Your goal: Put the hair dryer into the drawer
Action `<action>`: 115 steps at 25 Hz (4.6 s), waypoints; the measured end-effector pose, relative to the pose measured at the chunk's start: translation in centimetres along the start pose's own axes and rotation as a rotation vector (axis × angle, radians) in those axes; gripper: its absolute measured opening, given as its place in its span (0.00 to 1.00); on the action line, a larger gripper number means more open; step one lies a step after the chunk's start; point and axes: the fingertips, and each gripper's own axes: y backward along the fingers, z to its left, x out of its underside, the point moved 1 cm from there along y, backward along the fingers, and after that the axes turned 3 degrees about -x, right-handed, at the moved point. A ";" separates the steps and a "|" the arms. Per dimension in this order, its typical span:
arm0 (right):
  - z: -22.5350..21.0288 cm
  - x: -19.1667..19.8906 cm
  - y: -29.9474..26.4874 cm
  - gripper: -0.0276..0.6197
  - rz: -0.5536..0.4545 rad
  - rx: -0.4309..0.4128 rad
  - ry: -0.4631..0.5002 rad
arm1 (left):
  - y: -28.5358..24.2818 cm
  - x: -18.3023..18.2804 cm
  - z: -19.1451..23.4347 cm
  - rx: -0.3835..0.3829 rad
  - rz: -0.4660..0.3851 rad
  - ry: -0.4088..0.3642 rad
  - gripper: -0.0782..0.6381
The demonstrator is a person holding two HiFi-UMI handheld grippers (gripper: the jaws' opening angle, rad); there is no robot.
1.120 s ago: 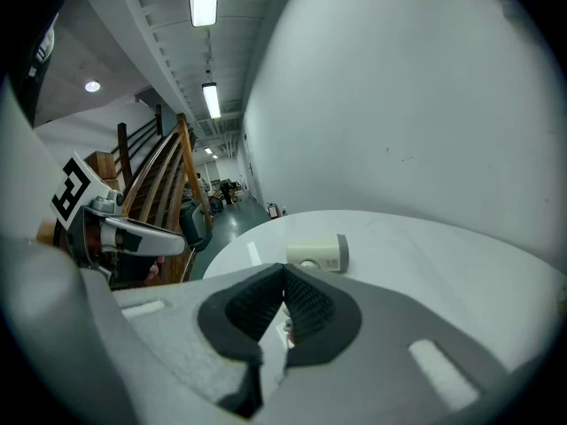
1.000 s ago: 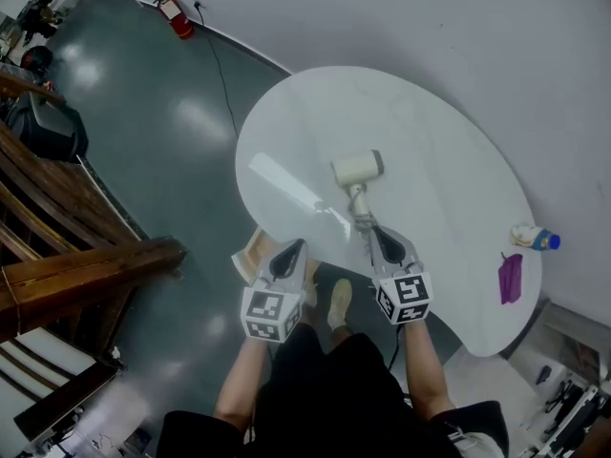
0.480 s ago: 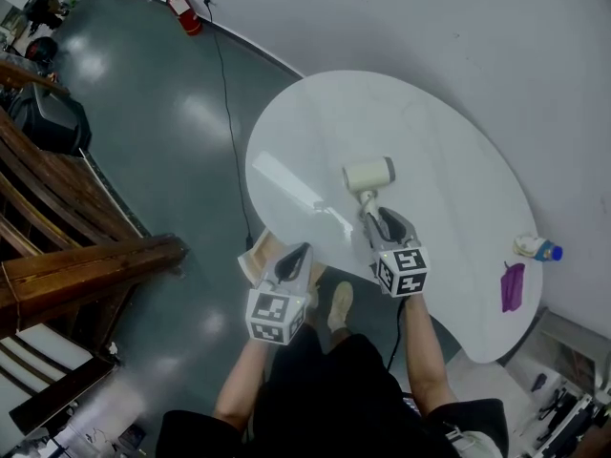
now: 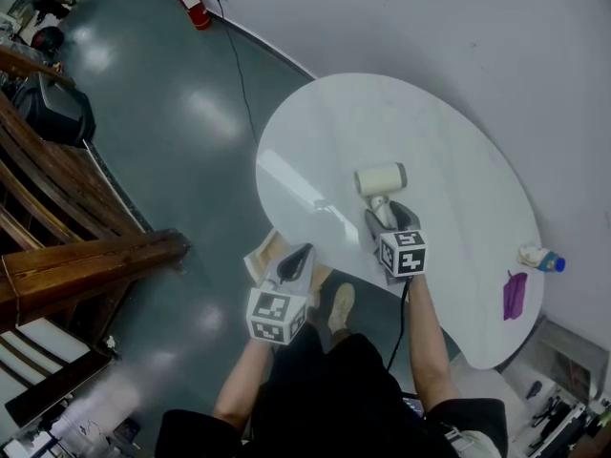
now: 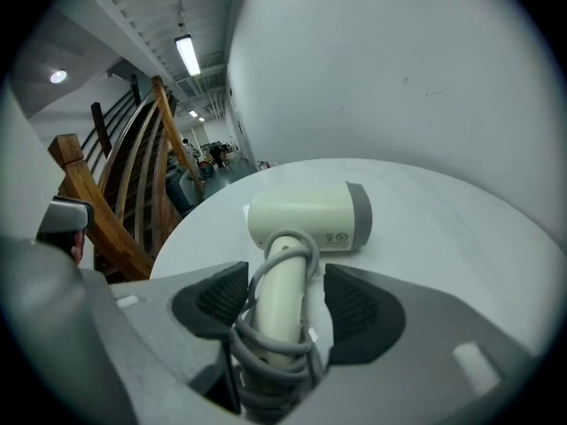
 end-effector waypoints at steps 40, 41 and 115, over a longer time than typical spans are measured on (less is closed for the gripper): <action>1.4 -1.9 0.9 0.43 -0.035 -0.107 -0.064 | 3.7 -0.4 1.8 -0.061 -0.041 0.014 0.12; 1.7 -2.0 1.6 0.43 -0.039 -0.113 -0.056 | 3.8 -0.4 1.6 -0.062 -0.044 0.013 0.12; 27.4 19.4 -4.1 0.43 0.450 -0.584 0.309 | 16.9 17.7 11.8 -0.409 -0.065 0.334 0.12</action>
